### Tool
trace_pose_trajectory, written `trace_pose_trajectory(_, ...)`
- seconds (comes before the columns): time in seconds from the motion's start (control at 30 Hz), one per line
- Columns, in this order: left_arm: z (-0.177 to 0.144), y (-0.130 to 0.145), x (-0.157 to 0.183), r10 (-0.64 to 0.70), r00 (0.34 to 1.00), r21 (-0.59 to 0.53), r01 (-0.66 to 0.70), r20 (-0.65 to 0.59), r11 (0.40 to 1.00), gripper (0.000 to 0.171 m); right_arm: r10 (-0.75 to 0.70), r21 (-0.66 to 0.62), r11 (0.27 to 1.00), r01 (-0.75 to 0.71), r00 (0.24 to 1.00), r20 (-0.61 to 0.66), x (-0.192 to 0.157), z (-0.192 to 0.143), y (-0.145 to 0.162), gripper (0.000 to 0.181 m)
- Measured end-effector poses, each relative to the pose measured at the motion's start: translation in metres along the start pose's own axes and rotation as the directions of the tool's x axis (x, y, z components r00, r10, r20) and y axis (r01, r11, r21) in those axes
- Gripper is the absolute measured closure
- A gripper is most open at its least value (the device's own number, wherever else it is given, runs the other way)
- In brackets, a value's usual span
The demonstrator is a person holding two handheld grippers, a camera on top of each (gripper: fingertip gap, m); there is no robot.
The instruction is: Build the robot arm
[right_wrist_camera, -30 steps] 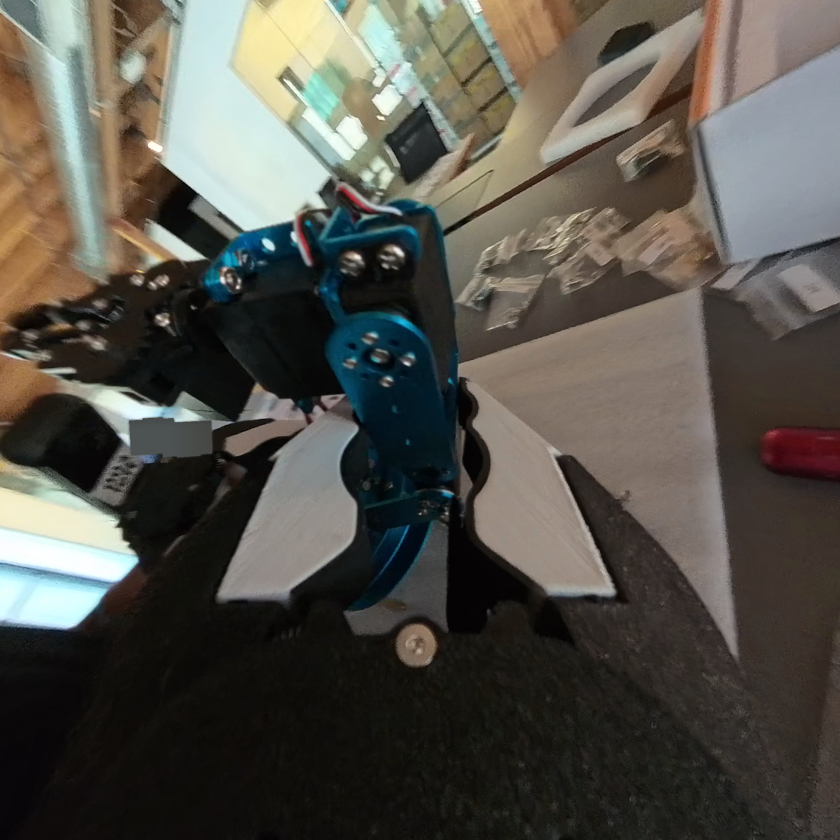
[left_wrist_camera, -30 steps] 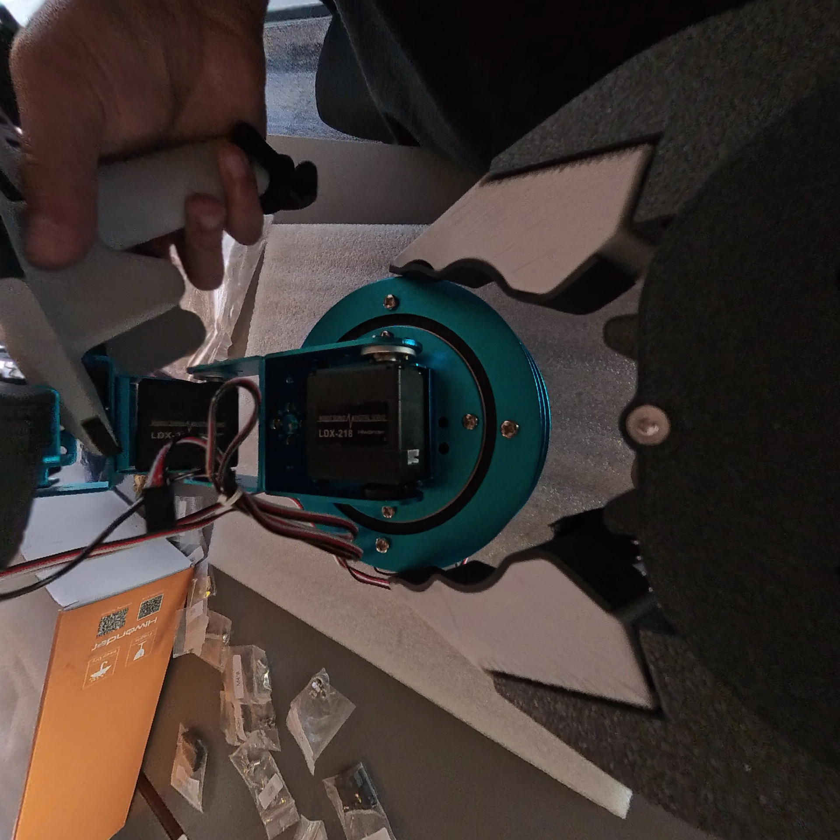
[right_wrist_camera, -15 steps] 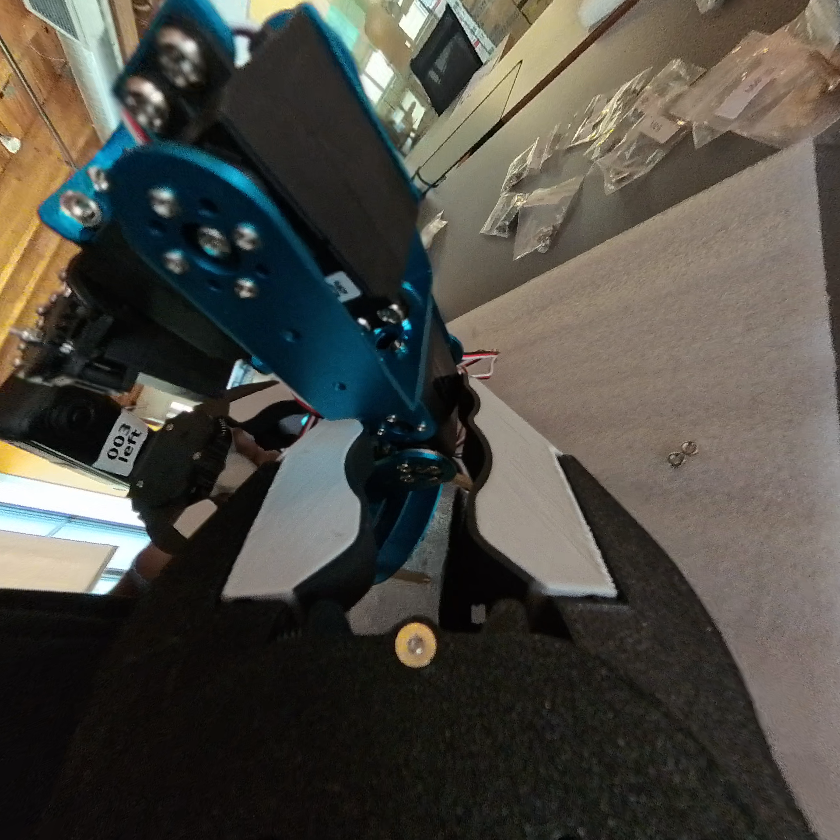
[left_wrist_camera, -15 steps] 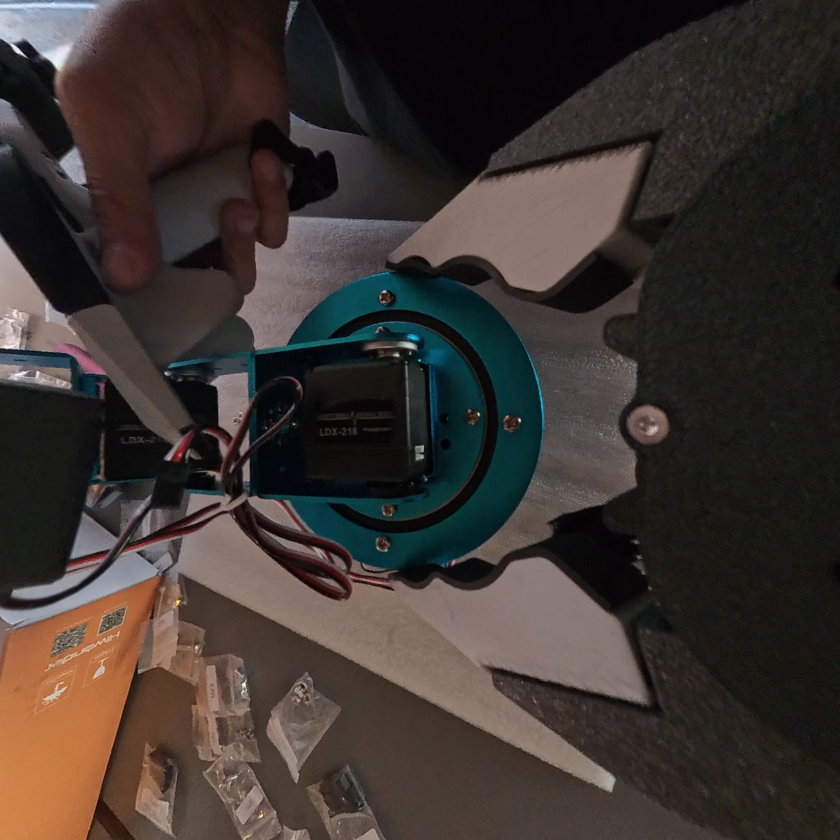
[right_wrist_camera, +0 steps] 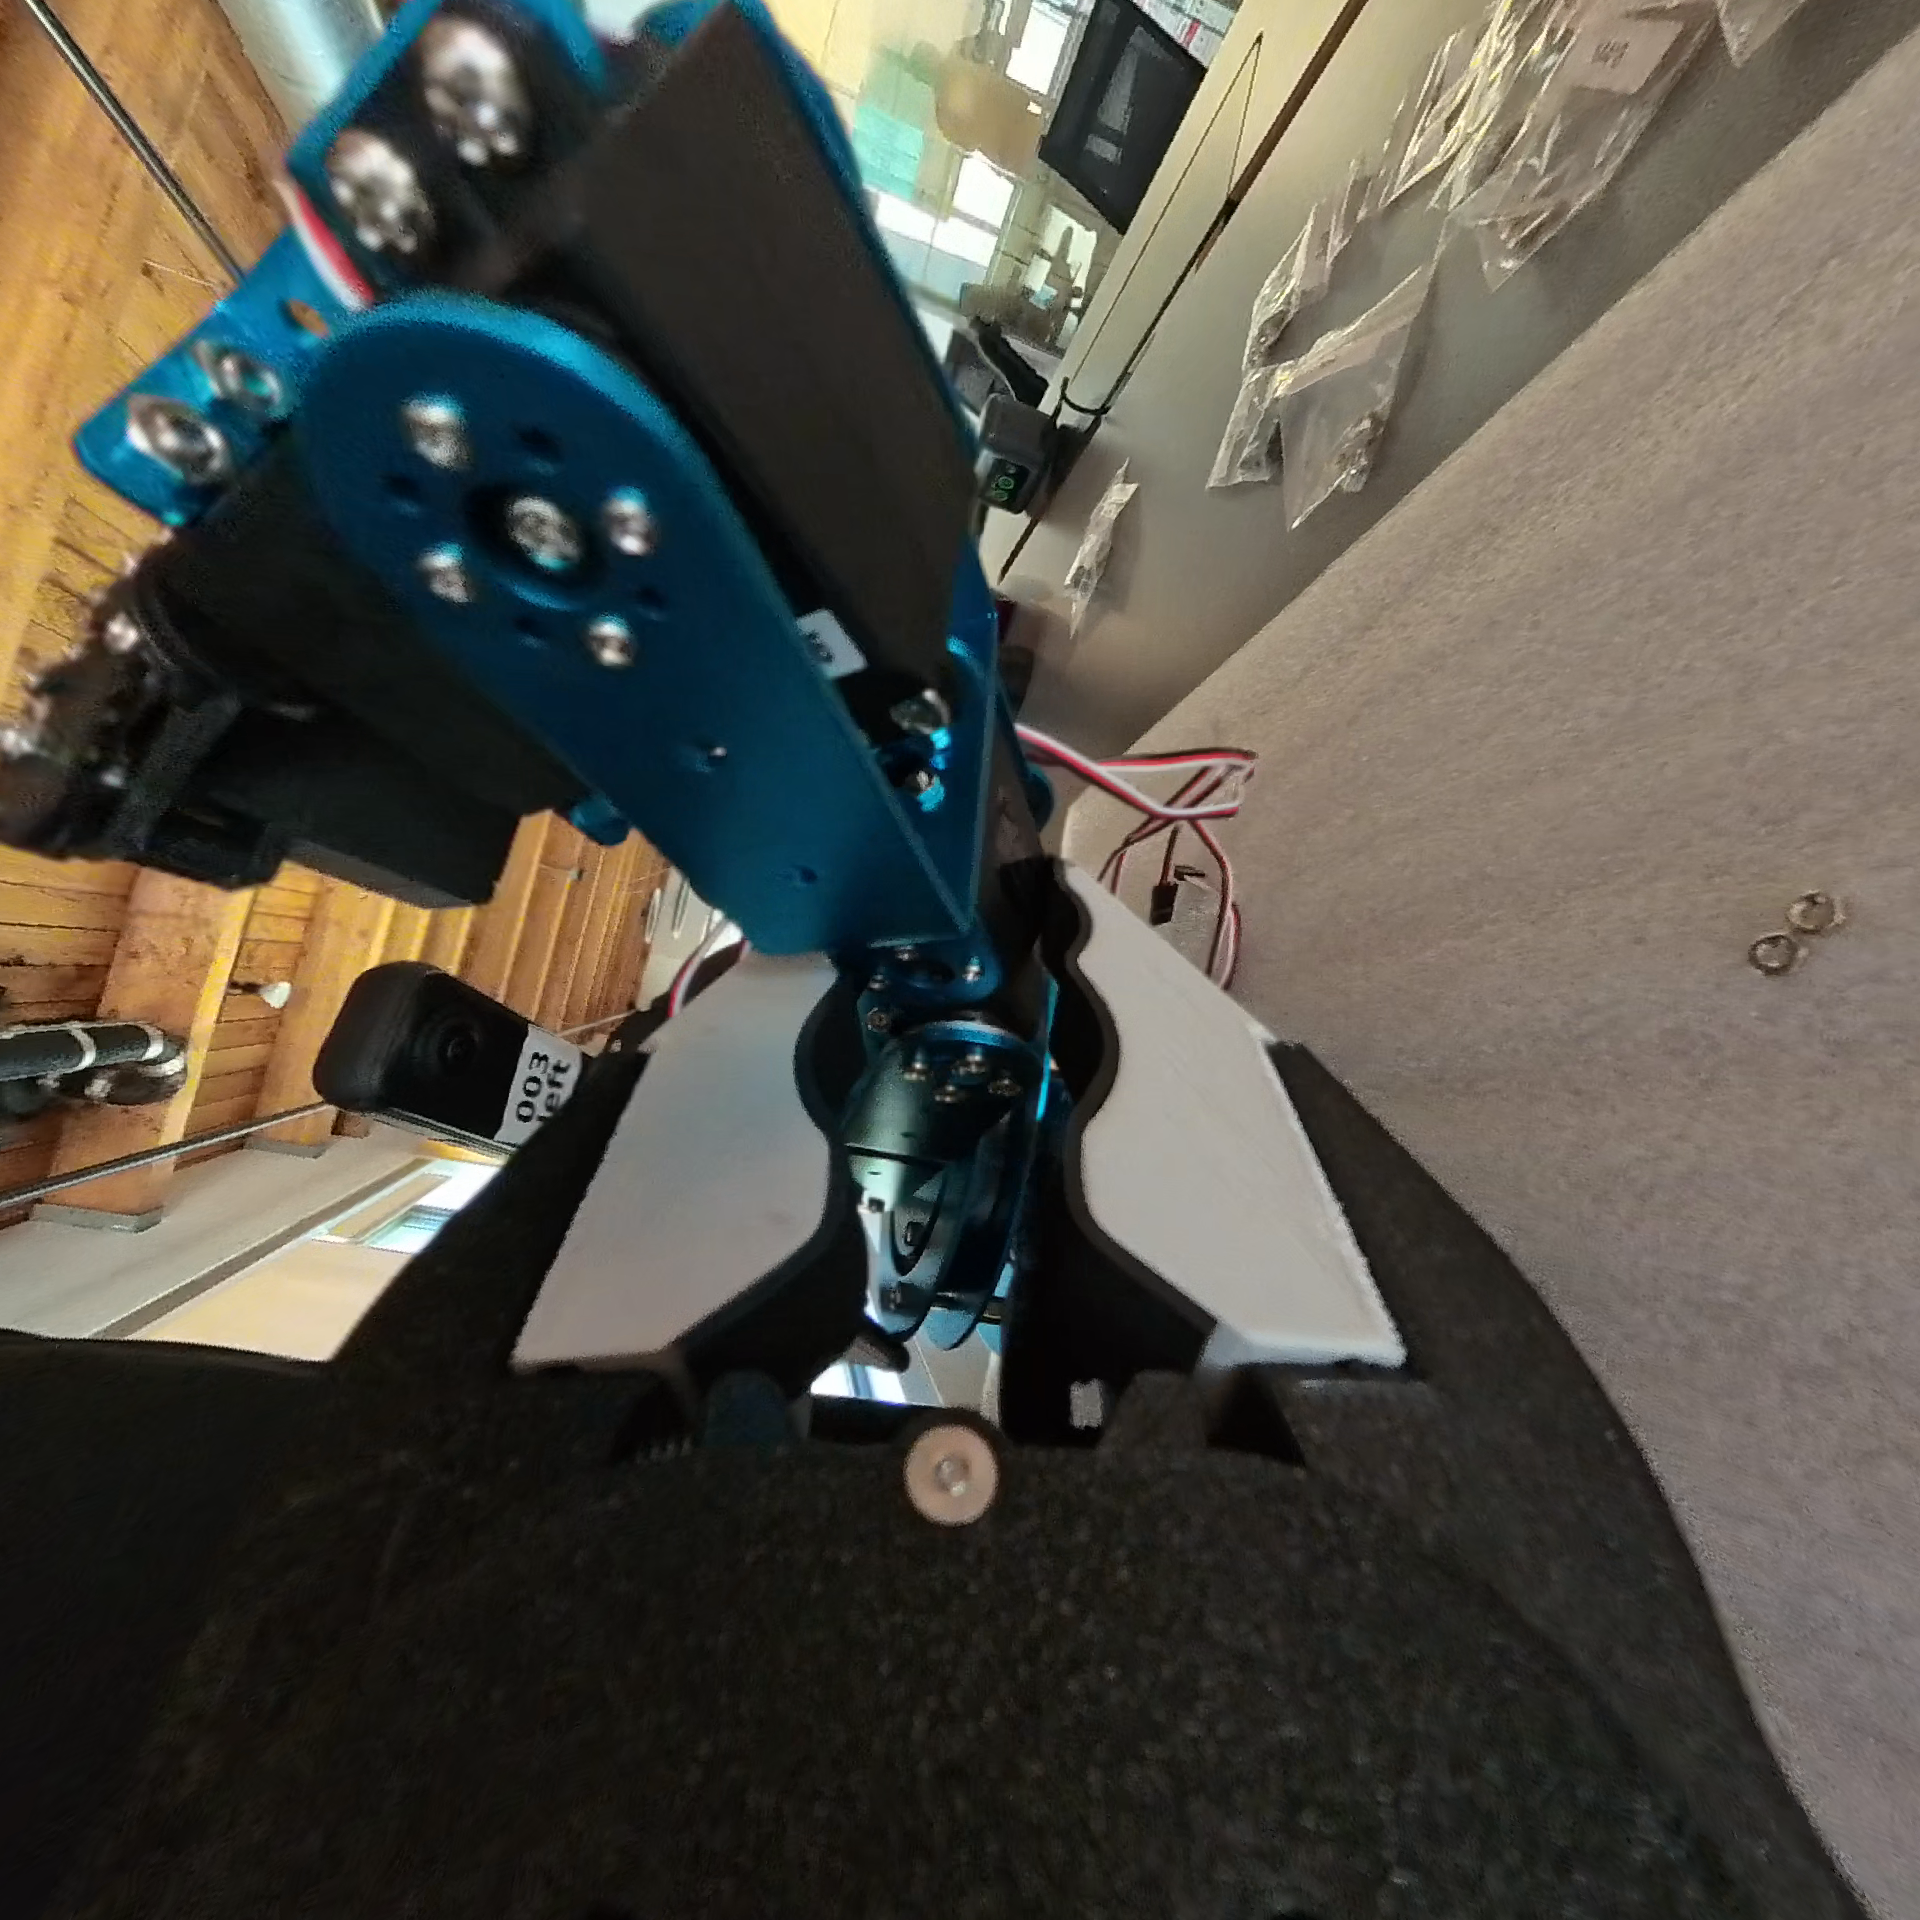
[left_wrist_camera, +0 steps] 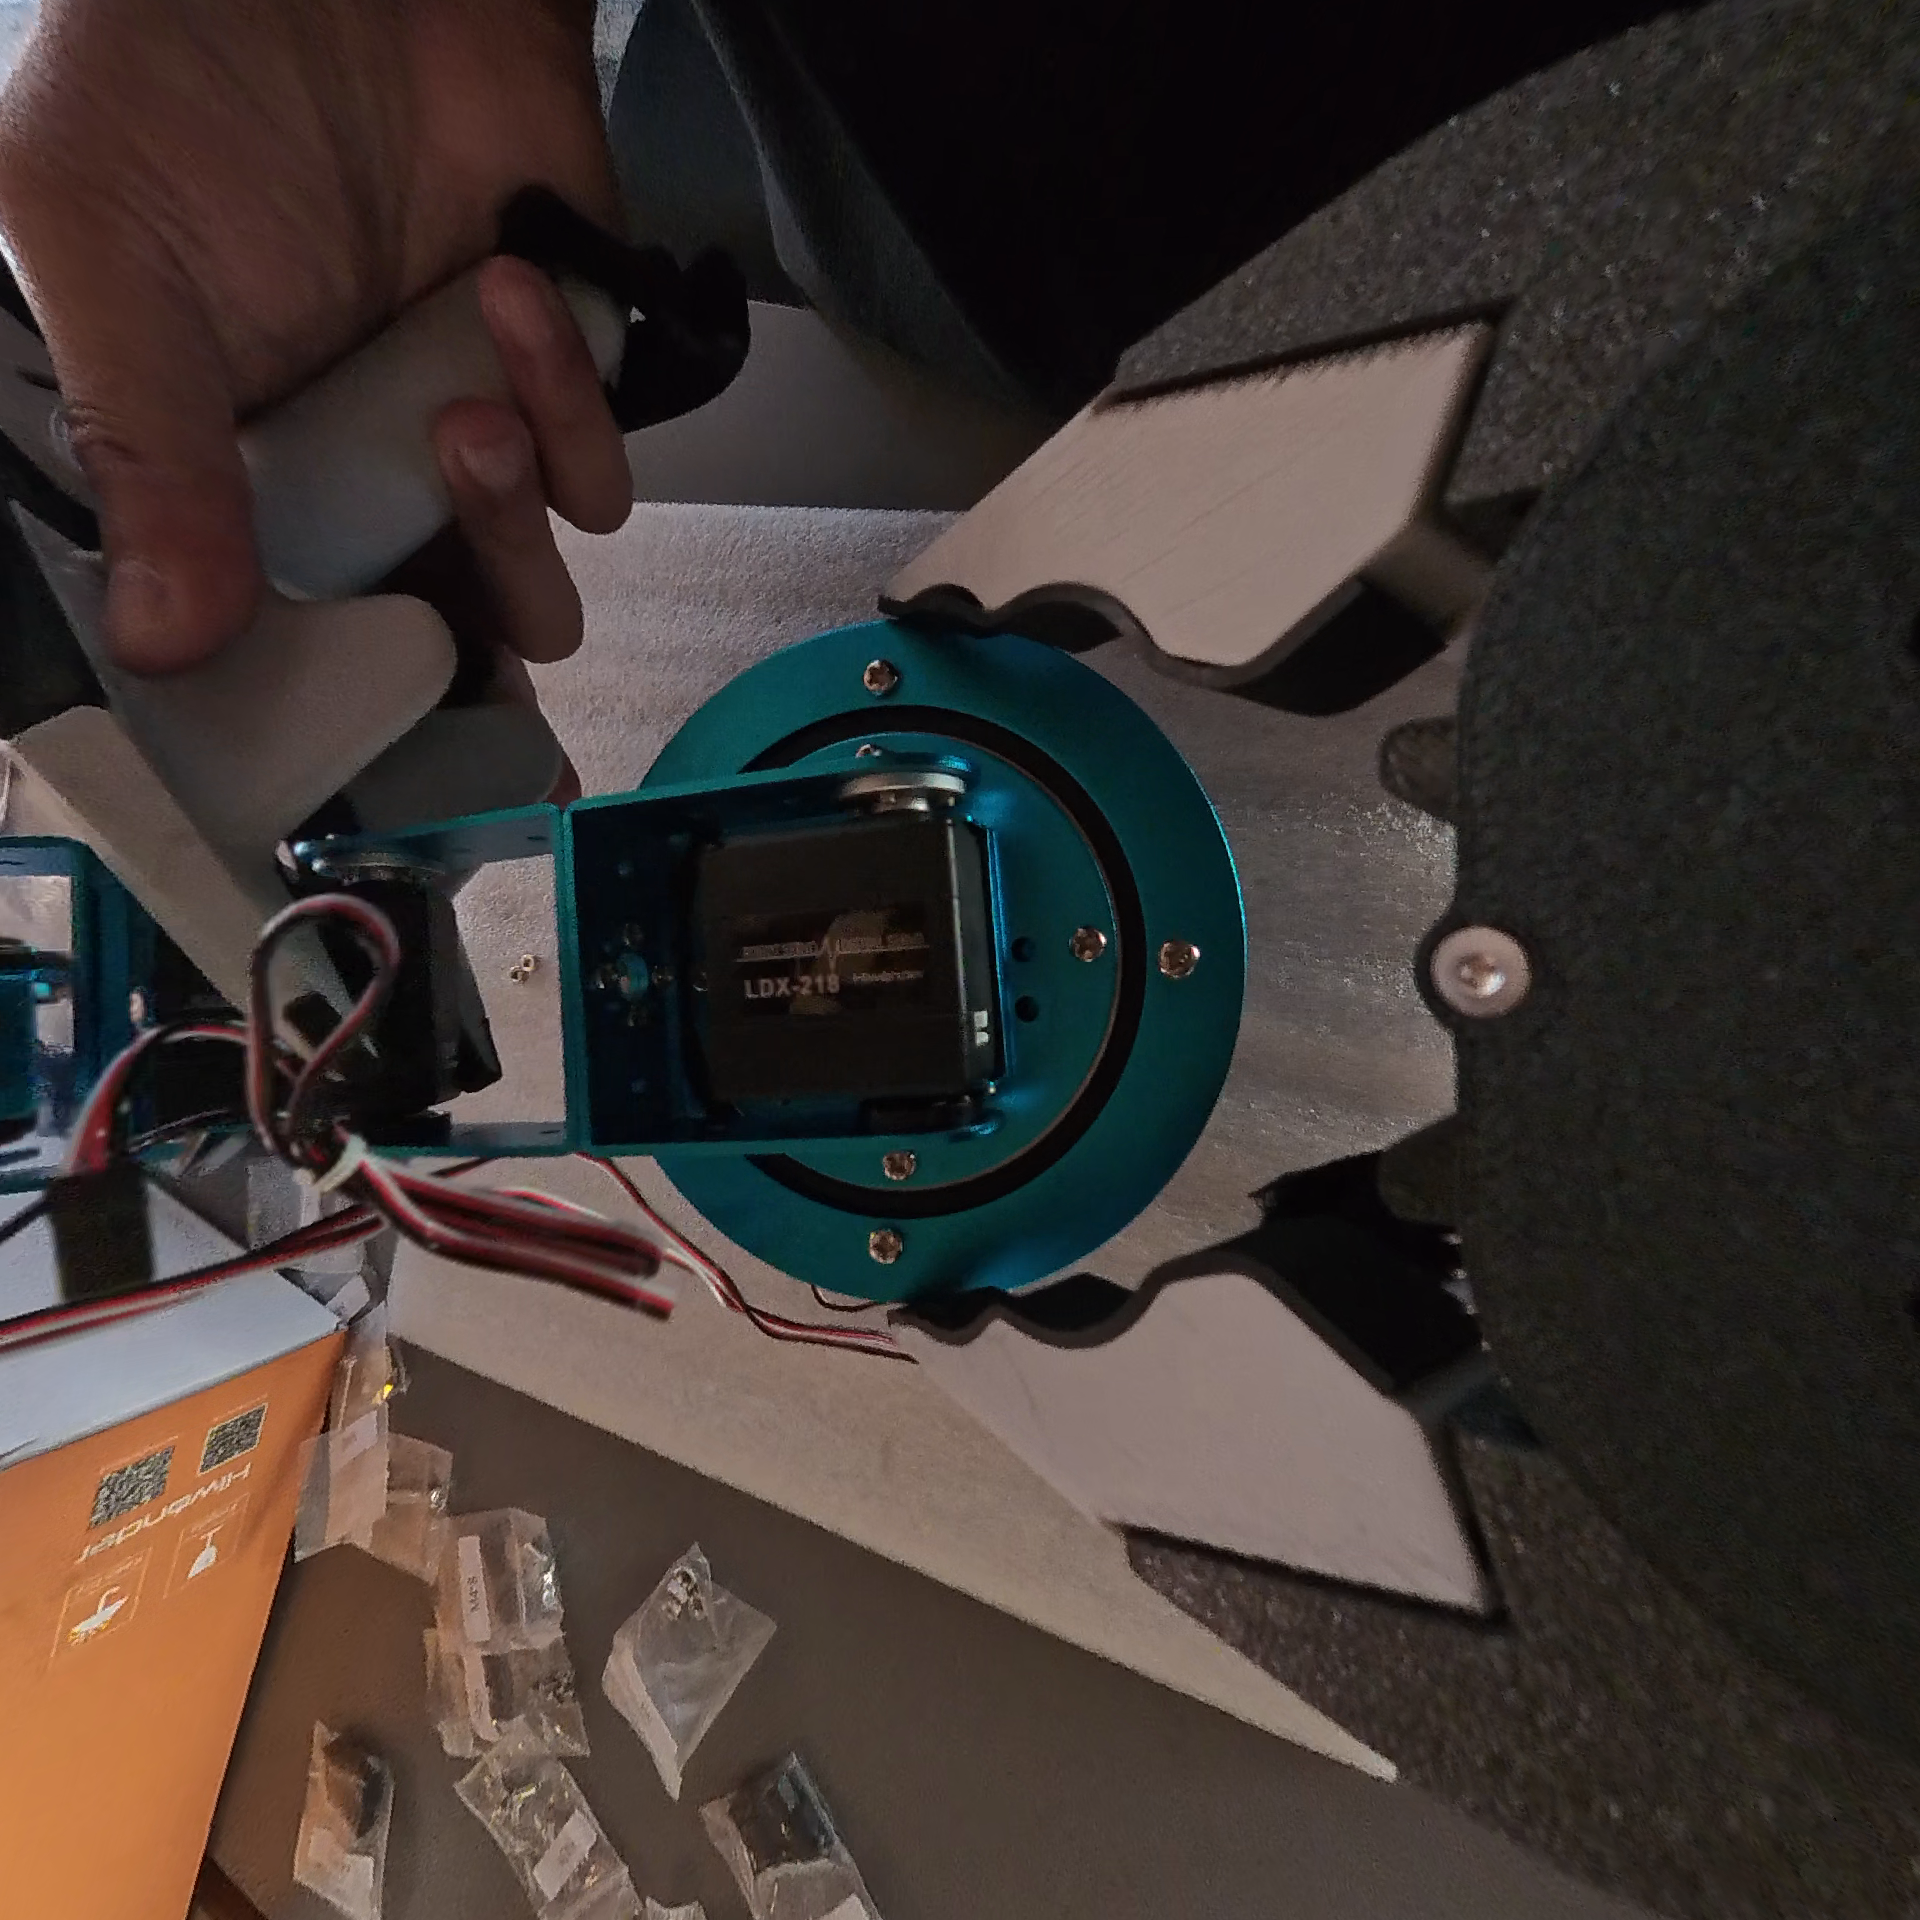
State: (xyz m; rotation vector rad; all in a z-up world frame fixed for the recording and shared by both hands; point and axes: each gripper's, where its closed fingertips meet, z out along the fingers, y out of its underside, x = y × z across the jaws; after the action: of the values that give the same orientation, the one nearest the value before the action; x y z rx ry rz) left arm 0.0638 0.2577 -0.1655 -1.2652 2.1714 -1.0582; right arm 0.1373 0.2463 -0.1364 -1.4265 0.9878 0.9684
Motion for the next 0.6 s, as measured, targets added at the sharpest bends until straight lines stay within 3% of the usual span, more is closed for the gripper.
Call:
trace_pose_trajectory(0.37,0.001,-0.004,0.002,-0.007,0.999,-0.010,0.007,-0.033,1.000,0.048,-0.018,0.027,0.999,0.020,0.999,-0.049,0.008,-0.004,0.000,0.157)
trace_pose_trajectory(0.4,-0.002,-0.008,0.002,-0.027,0.999,0.025,0.028,-0.042,0.999,0.056,-0.038,0.028,0.999,0.040,0.997,-0.070,0.010,-0.005,0.000,0.158)
trace_pose_trajectory(0.47,-0.014,-0.026,0.004,-0.085,0.991,0.149,0.100,-0.101,0.984,0.087,-0.031,0.030,0.999,0.033,0.997,-0.072,0.012,-0.006,0.000,0.160)
trace_pose_trajectory(0.53,-0.018,-0.037,0.003,-0.087,0.991,0.191,0.106,-0.101,0.976,0.087,-0.035,0.030,0.999,0.037,0.997,-0.075,0.013,-0.007,0.000,0.160)
trace_pose_trajectory(0.6,-0.007,-0.031,0.003,-0.045,0.996,0.119,0.054,-0.074,0.991,0.087,-0.043,0.023,0.999,0.044,0.996,-0.074,0.013,-0.006,0.000,0.161)
